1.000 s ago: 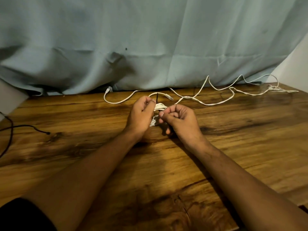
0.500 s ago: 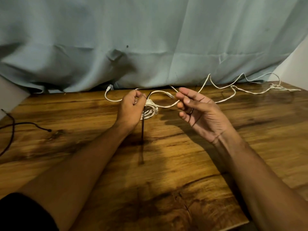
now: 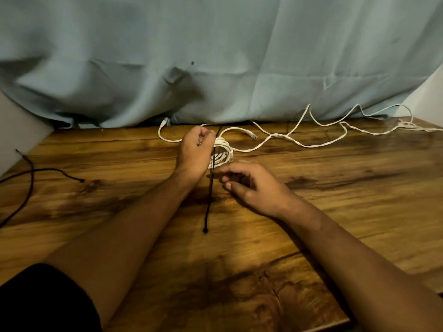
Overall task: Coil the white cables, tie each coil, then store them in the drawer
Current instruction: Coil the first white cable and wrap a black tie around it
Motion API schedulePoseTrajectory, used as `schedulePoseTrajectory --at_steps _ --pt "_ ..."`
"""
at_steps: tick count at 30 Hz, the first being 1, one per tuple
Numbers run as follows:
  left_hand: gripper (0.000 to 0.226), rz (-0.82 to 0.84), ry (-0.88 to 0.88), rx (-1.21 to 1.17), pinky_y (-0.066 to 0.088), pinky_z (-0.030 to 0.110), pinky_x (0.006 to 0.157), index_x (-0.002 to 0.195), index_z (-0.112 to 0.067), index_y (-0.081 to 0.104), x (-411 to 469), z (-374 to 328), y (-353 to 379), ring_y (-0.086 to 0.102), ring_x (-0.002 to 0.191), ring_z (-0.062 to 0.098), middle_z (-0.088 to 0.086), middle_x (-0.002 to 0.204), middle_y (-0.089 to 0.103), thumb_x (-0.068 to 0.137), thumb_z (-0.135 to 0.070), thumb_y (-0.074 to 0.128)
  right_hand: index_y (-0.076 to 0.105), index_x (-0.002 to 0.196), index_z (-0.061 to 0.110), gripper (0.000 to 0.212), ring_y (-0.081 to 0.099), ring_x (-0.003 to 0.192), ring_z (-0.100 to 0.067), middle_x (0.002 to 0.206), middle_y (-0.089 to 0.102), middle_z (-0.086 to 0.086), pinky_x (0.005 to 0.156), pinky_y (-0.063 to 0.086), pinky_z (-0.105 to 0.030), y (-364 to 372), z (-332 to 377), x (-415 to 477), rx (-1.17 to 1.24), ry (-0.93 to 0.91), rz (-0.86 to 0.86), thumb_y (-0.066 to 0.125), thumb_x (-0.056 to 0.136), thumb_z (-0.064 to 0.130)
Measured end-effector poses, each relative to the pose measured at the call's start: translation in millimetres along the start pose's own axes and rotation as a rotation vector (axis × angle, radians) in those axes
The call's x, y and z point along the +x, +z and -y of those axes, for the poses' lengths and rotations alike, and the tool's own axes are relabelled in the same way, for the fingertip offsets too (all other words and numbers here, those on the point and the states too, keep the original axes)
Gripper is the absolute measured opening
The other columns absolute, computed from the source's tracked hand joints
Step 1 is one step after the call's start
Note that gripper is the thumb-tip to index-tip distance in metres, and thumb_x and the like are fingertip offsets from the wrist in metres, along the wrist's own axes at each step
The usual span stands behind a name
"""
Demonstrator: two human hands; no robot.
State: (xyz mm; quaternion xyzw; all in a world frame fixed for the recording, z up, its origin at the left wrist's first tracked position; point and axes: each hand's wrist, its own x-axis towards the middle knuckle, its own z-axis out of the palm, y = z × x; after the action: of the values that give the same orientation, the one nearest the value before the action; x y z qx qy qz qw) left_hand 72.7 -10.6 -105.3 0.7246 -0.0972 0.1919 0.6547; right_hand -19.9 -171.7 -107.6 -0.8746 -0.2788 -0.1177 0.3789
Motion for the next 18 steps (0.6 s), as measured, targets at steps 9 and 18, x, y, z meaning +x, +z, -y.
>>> schedulePoseTrajectory --at_steps 9,18 --pt "0.021 0.003 -0.042 -0.09 0.031 0.031 0.052 0.074 -0.023 0.055 0.6 -1.3 -0.1 0.037 0.051 0.011 -0.013 0.049 0.047 0.089 -0.036 0.058 0.078 0.111 0.024 0.019 0.062 0.096 -0.011 0.101 0.065 0.007 0.083 0.053 -0.038 -2.8 11.9 4.5 -0.34 -0.14 0.11 0.069 0.095 0.023" --pt "0.024 -0.015 0.0 -0.08 0.037 0.03 0.062 0.074 -0.02 0.057 0.5 -0.5 0.4 0.043 0.059 0.009 -0.011 0.061 0.052 0.094 -0.031 0.059 0.079 0.107 0.014 0.017 0.068 0.094 -0.018 0.1 0.072 -0.006 0.084 0.053 -0.027 -17.9 4.7 -4.1 0.236 -0.015 -0.31 0.073 0.091 0.015"
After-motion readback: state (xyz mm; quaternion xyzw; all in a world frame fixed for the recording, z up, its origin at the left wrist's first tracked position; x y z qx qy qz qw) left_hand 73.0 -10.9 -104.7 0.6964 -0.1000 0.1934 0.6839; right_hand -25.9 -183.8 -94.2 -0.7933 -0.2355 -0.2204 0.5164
